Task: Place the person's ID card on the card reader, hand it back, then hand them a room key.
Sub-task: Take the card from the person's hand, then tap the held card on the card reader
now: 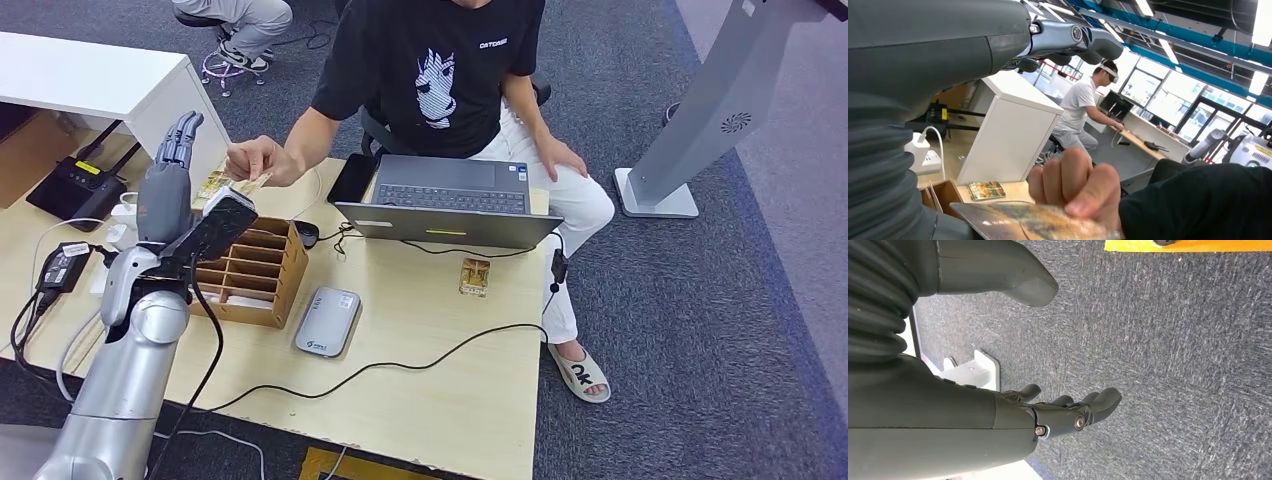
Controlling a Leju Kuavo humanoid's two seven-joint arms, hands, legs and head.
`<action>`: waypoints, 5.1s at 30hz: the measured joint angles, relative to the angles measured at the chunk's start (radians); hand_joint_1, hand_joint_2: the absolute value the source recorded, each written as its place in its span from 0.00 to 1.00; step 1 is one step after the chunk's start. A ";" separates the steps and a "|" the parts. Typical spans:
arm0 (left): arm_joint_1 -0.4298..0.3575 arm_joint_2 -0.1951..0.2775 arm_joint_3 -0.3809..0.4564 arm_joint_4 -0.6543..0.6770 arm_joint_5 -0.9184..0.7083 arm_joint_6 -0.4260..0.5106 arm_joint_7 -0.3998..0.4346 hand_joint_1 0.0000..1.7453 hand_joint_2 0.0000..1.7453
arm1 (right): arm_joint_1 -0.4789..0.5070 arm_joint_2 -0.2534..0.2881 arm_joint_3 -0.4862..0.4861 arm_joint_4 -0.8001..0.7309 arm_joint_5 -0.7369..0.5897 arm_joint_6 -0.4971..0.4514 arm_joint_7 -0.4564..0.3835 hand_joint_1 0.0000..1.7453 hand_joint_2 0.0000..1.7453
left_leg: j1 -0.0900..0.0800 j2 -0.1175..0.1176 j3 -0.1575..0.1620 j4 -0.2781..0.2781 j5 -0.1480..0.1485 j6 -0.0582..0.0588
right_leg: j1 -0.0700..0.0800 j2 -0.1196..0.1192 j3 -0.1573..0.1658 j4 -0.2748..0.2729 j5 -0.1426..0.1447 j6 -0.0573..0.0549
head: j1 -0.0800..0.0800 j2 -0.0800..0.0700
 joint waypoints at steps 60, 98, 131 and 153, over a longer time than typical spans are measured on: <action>0.071 0.048 -0.068 -0.060 -0.020 -0.047 -0.002 1.00 1.00 | 0.000 0.008 -0.019 0.000 0.036 0.014 -0.001 0.00 1.00 | 0.000 0.000 0.000 -0.001 0.000 0.000 | 0.000 0.000 -0.001 0.000 0.000 -0.001 | 0.000 0.000; 0.217 0.110 -0.223 0.083 -0.045 -0.179 0.061 1.00 1.00 | -0.001 0.024 -0.060 0.002 0.098 0.029 -0.005 0.00 1.00 | 0.000 0.000 0.000 -0.002 0.000 0.000 | 0.000 0.000 -0.001 0.000 -0.001 -0.001 | 0.000 0.000; 0.108 0.027 -0.245 0.137 -0.130 -0.144 0.042 1.00 1.00 | -0.003 0.027 -0.060 0.002 0.137 0.036 -0.011 0.00 1.00 | 0.000 0.000 0.000 -0.002 0.001 -0.001 | 0.000 -0.001 -0.001 0.000 0.000 -0.001 | 0.000 0.000; 0.079 0.026 -0.286 0.231 -0.127 -0.171 0.052 1.00 1.00 | -0.006 0.030 -0.060 0.002 0.161 0.050 -0.008 0.00 1.00 | 0.000 0.000 0.000 -0.002 0.001 -0.001 | 0.000 -0.001 -0.001 0.000 -0.001 -0.001 | 0.000 0.000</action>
